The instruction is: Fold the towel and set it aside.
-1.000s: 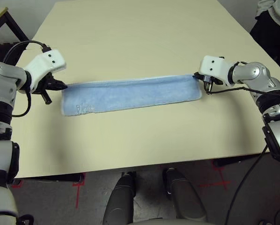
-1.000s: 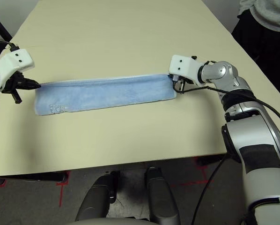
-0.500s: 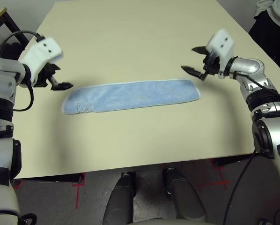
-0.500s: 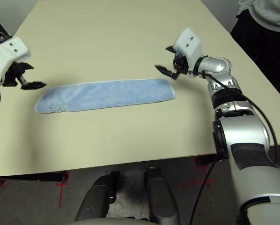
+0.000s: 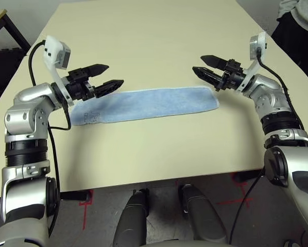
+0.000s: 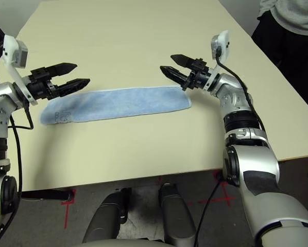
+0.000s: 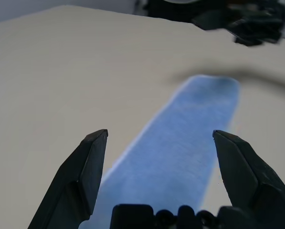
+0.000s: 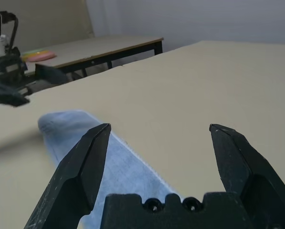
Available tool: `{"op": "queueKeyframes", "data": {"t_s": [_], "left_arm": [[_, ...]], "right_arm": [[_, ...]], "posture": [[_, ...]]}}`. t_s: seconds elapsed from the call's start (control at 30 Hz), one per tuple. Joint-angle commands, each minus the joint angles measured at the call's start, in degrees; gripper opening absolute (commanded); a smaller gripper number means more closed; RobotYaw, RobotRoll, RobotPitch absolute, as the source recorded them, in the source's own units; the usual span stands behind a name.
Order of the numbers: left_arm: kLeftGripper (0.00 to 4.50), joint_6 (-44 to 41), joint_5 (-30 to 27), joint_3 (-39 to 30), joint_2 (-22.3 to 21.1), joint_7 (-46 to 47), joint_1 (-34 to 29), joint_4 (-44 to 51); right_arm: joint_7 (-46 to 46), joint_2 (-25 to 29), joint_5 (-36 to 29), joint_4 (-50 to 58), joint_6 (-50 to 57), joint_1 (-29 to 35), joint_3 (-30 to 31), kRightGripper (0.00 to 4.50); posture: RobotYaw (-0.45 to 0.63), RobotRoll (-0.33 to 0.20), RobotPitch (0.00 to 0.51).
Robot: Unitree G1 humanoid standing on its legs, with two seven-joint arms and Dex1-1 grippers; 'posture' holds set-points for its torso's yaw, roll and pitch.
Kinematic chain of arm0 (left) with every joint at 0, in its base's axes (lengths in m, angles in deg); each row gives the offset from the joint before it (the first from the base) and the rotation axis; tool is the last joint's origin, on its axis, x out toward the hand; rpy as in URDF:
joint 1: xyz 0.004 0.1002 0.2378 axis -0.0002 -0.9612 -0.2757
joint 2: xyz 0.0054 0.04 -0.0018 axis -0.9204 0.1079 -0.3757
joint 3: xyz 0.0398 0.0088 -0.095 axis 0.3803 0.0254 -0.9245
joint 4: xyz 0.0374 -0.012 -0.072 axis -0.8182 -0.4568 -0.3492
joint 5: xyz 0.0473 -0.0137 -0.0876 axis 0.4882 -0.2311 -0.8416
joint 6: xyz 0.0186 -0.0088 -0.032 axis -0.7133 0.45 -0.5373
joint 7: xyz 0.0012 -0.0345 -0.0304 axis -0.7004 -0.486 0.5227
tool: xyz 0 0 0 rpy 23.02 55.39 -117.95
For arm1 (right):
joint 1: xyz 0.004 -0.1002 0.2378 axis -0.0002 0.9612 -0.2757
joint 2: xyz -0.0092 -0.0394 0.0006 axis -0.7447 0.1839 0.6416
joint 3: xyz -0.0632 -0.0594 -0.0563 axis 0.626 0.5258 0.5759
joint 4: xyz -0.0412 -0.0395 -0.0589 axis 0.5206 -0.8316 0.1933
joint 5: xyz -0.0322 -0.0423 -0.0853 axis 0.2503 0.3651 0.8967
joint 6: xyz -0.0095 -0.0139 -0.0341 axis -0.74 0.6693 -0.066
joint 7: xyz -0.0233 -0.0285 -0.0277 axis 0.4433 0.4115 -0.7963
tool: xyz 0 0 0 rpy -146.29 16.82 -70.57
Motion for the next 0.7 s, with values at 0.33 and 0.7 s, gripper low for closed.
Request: {"op": "queueKeyframes", "data": {"t_s": [0.33, 0.7], "left_arm": [[4.48, 6.99, 3.09, 3.59, -0.96, 1.08, -9.83, 0.7], [4.48, 21.64, 4.73, 3.22, 0.56, 0.59, -12.91, -7.31]], "right_arm": [[3.65, 1.3, 0.5, 5.02, 4.61, 3.91, 2.73, 4.49], [4.09, 6.34, -6.59, 22.3, 19.82, 16.66, 0.17, 4.49]], "posture": [[0.02, 0.0, 0.173], [0.0, 0.0, 0.189]]}}
